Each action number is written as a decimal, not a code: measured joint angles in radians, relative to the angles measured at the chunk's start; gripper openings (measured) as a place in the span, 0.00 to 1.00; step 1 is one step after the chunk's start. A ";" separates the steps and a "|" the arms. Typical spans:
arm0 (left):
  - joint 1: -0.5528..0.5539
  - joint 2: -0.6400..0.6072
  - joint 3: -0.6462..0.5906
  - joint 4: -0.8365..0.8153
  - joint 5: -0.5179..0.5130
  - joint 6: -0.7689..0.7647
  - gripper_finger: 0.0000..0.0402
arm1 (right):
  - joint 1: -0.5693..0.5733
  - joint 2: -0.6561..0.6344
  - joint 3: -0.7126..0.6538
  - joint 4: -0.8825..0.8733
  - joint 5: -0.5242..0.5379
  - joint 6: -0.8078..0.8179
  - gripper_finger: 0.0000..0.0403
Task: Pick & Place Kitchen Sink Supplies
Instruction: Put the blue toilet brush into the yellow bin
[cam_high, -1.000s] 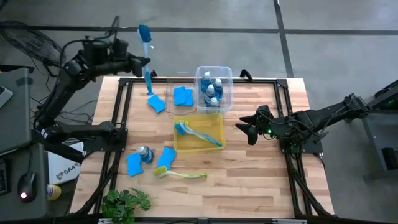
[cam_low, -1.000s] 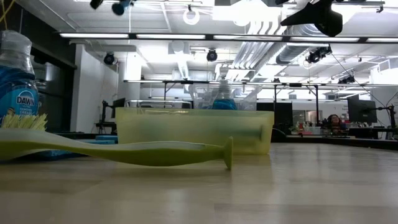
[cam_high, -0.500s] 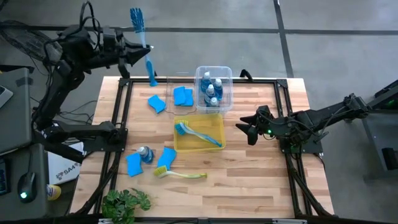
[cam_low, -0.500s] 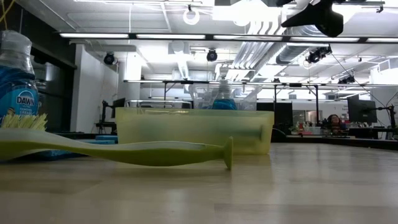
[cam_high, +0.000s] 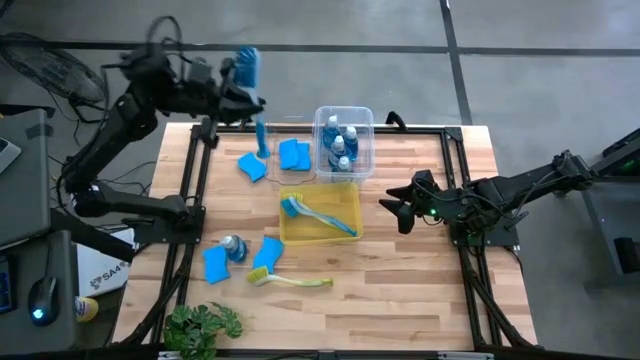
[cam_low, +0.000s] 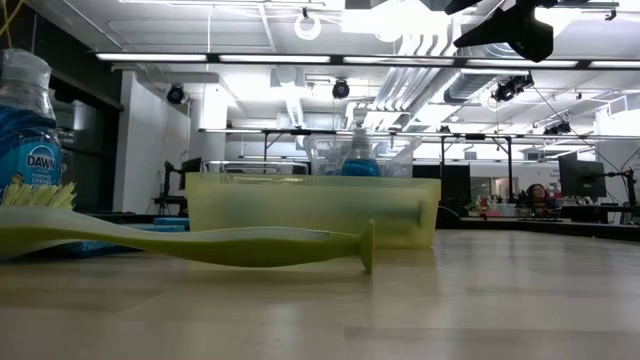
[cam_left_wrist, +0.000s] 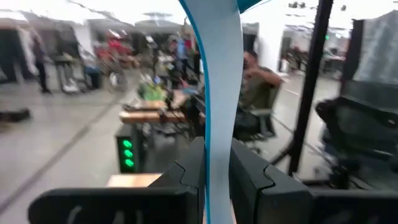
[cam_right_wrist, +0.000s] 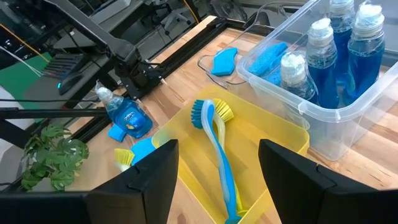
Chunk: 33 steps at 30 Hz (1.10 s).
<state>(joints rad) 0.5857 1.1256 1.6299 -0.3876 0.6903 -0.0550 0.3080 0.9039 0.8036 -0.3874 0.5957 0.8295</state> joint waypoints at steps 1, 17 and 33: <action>-0.013 0.009 0.000 -0.011 -0.001 0.004 0.10 | 0.000 0.000 0.000 0.000 0.000 0.000 0.54; -0.205 0.126 0.000 -0.232 -0.129 0.162 0.10 | 0.000 0.000 -0.001 -0.014 -0.010 0.000 0.54; -0.372 0.270 0.000 -0.500 -0.335 0.165 0.10 | 0.000 0.000 -0.001 -0.035 -0.006 -0.003 0.54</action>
<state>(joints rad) 0.2138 1.3957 1.6295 -0.8875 0.3553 0.1104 0.3084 0.9039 0.8024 -0.4229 0.5892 0.8261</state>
